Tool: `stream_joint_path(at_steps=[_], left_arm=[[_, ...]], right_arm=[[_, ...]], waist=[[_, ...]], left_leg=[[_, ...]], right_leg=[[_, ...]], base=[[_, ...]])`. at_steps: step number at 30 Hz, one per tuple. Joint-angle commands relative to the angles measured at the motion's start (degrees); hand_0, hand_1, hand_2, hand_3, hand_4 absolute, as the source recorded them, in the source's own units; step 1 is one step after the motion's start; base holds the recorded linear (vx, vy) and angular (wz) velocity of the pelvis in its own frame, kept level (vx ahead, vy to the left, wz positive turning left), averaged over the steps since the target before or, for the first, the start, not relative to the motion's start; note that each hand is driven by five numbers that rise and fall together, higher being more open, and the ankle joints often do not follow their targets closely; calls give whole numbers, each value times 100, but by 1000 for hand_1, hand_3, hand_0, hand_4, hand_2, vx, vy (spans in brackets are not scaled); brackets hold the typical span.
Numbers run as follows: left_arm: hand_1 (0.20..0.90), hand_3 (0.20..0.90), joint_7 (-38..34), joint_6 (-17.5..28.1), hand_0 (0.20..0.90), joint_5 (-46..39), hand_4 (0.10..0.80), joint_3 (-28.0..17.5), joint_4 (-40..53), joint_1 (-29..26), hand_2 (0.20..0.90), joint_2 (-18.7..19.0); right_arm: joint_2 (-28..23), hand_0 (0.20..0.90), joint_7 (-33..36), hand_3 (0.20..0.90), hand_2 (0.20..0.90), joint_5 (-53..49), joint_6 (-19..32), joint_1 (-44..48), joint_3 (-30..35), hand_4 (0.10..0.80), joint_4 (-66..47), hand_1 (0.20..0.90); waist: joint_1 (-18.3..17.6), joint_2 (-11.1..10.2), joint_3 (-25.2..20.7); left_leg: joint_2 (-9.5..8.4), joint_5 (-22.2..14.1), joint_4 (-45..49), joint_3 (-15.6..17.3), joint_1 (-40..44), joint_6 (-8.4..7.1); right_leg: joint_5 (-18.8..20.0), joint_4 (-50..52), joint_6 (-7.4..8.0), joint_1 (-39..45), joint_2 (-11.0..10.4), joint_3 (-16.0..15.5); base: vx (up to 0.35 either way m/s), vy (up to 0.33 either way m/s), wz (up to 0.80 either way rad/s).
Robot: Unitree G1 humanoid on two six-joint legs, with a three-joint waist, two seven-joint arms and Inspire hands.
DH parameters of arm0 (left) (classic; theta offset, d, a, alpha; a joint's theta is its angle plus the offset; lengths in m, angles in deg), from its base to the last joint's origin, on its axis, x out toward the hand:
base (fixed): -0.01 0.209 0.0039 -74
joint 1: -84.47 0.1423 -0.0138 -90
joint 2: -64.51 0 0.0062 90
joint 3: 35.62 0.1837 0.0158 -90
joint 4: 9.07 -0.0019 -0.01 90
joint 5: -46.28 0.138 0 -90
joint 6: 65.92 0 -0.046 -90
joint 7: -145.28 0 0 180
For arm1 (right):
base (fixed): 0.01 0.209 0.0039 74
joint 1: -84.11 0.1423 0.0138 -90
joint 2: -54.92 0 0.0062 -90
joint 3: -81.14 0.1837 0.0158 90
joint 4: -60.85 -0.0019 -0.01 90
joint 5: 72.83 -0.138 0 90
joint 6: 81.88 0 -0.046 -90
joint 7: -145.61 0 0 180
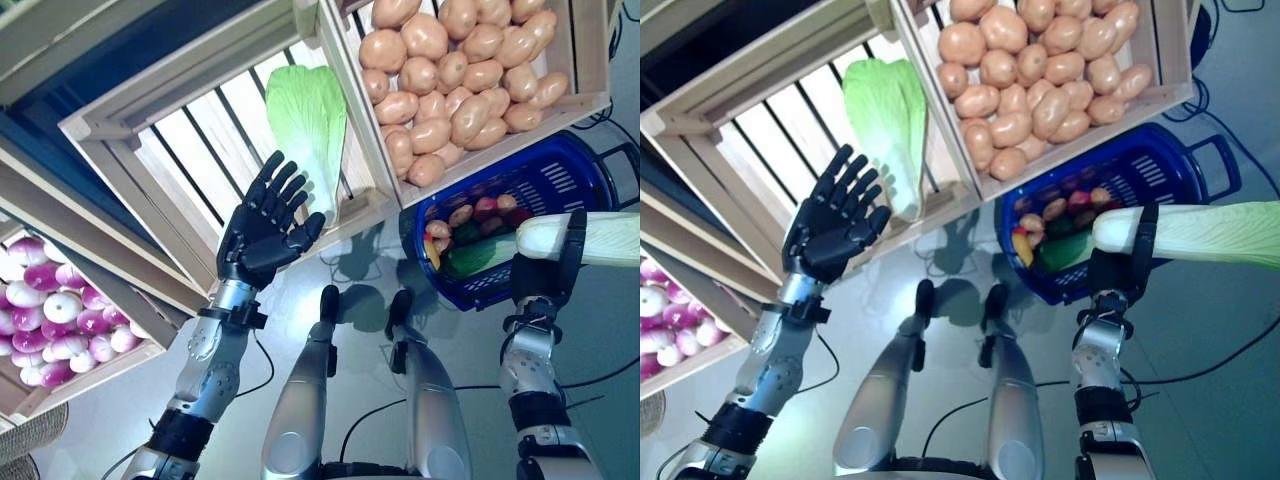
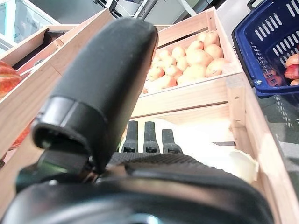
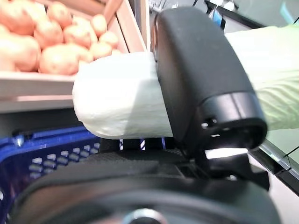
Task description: Put vegetables into the basket
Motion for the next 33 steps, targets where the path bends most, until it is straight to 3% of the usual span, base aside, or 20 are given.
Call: stream_joint_path(at_steps=[1,5,16,17,19,22,23,24,25,26,33], left_arm=[[900,900,170,741,900,-3,800,-185,602,-283,900,-31],[900,900,122,598,900,-37,800,-90,530,-509,900,-32],[900,900,-74,805,900,80,800,-172,412,-859,900,-154],[900,900,-188,796,900,183,800,-174,407,-896,900,-143],[900,900,-369,740,900,190,800,-156,411,-943,900,-133],[900,900,-413,751,900,262,800,-223,416,-922,900,-115],[900,900,-459,752,900,301,800,-232,432,-926,900,-120],[900,900,-478,721,900,354,800,-251,421,-919,900,-124],[900,900,-541,688,900,408,800,-265,419,-923,900,-114],[900,900,-578,671,900,404,800,-268,401,-918,900,-94],[900,900,-666,544,900,279,800,-231,419,-900,900,-83]], right_arm=[[-644,300,-91,300,300,89,273,297,478,400,-386,300],[-788,300,70,300,300,277,-102,634,392,400,77,300],[-1097,300,614,300,300,838,-926,1492,215,400,1307,300],[-1090,300,715,300,300,1026,-1049,1560,157,400,1398,300],[-1077,300,952,300,300,1130,-1210,1696,14,400,1493,300],[-1160,300,1595,300,300,1552,-1907,1716,-142,400,1845,300],[-1217,300,1721,300,300,1551,-2086,1758,-202,400,1996,300],[-1264,300,1815,300,300,1552,-2248,1780,-205,400,2205,300],[-1342,300,1862,300,300,1491,-2380,1816,-184,400,2425,300],[-1372,300,1849,300,300,1428,-2430,1823,-170,400,2595,300],[-1327,300,2277,300,300,1213,-2730,1944,-185,400,2945,300]], waist=[[87,37,-16],[167,60,-16],[300,251,-16],[310,267,-16],[320,259,-16],[341,259,-16],[352,271,-16],[370,275,-16],[388,293,-16],[396,300,-16],[399,370,-16]], left_leg=[[-237,-490,754,-54,-422,14],[-200,-650,1262,-3,-812,25],[-410,-1296,2604,75,-1452,115],[-400,-1172,2653,108,-1603,146],[-439,-1308,2788,91,-1615,128],[-438,-1358,2876,106,-1691,141],[-427,-1212,2866,135,-1805,164],[-450,-1373,2920,103,-1731,145],[-447,-1216,2887,123,-1821,161],[-465,-1375,2946,95,-1748,147],[-465,-1158,2894,111,-1964,163]], right_leg=[[-243,589,261,72,-149,-23],[-432,1230,213,-360,-228,-50],[-905,2549,167,-1043,-306,123],[-790,2596,104,-1191,-322,87],[-887,2704,125,-1221,-260,174],[-930,2795,112,-1300,-230,200],[-803,2778,54,-1406,-239,158],[-954,2861,103,-1350,-214,209],[-819,2829,49,-1431,-235,152],[-955,2905,104,-1373,-216,199],[-717,2779,58,-1569,-144,199]], base=[[-56,-44,10],[-32,-68,11],[15,-2,5],[-51,-6,5],[54,-25,2],[8,1,0],[0,0,0],[-52,8,3],[120,-17,5],[25,-17,4],[6,-11,3]])
